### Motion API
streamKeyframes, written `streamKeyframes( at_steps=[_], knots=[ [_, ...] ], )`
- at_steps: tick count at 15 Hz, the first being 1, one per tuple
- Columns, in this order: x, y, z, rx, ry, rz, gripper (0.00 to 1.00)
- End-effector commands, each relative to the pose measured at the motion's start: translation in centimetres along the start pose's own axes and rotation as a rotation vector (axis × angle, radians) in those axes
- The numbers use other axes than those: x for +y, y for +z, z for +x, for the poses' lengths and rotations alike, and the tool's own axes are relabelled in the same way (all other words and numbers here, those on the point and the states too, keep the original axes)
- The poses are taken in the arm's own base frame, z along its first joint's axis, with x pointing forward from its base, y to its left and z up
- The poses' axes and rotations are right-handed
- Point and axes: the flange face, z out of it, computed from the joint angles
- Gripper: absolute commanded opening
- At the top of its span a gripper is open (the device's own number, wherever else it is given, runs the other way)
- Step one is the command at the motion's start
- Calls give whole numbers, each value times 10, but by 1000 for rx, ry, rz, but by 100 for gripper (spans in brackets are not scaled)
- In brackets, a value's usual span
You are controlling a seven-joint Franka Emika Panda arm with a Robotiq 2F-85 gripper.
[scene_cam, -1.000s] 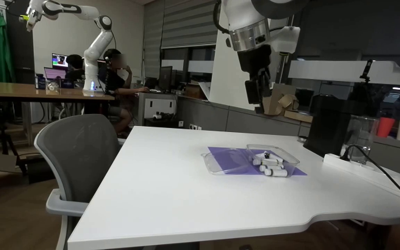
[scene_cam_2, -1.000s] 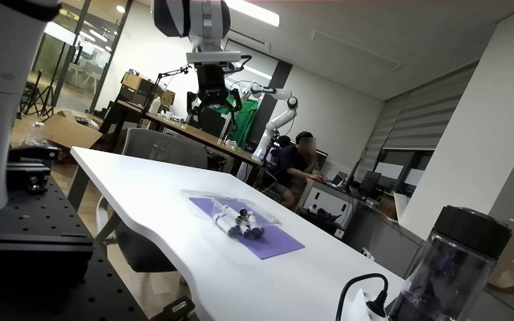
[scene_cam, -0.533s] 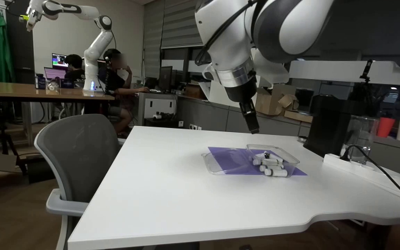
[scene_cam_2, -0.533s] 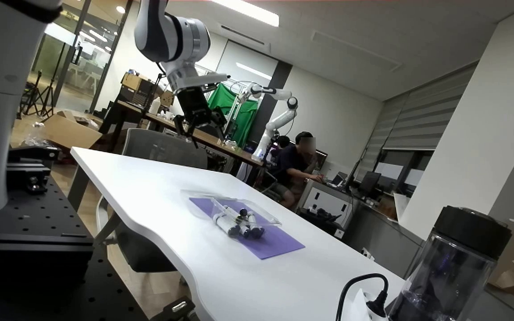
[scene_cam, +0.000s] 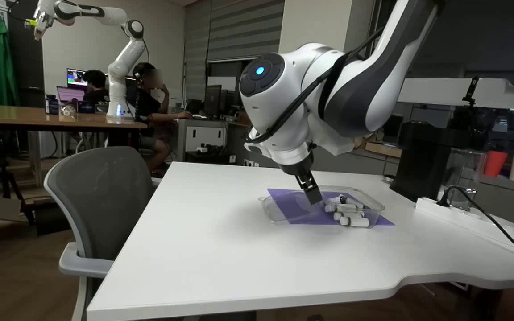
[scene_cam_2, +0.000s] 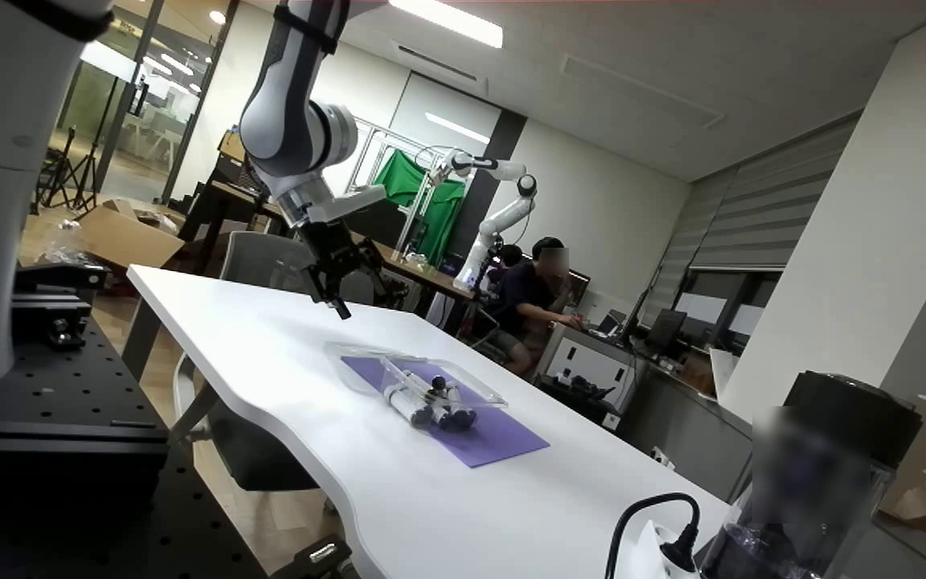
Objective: Close the lid of the clear box
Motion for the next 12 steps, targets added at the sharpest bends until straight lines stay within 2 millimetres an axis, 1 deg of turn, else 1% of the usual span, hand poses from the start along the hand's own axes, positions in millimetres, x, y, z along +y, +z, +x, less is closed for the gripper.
streamKeyframes(
  at_steps=[1, 4, 7, 10, 12],
  knots=[
    [-10, 19, 26, -4, 29, 8, 100],
    [-19, 29, 37, -23, 28, 54, 100],
    [-25, 35, 46, -19, 32, 87, 100],
    [-30, 38, 54, 16, 55, 74, 100],
    [-32, 35, 57, 49, 98, 57, 100]
  ],
)
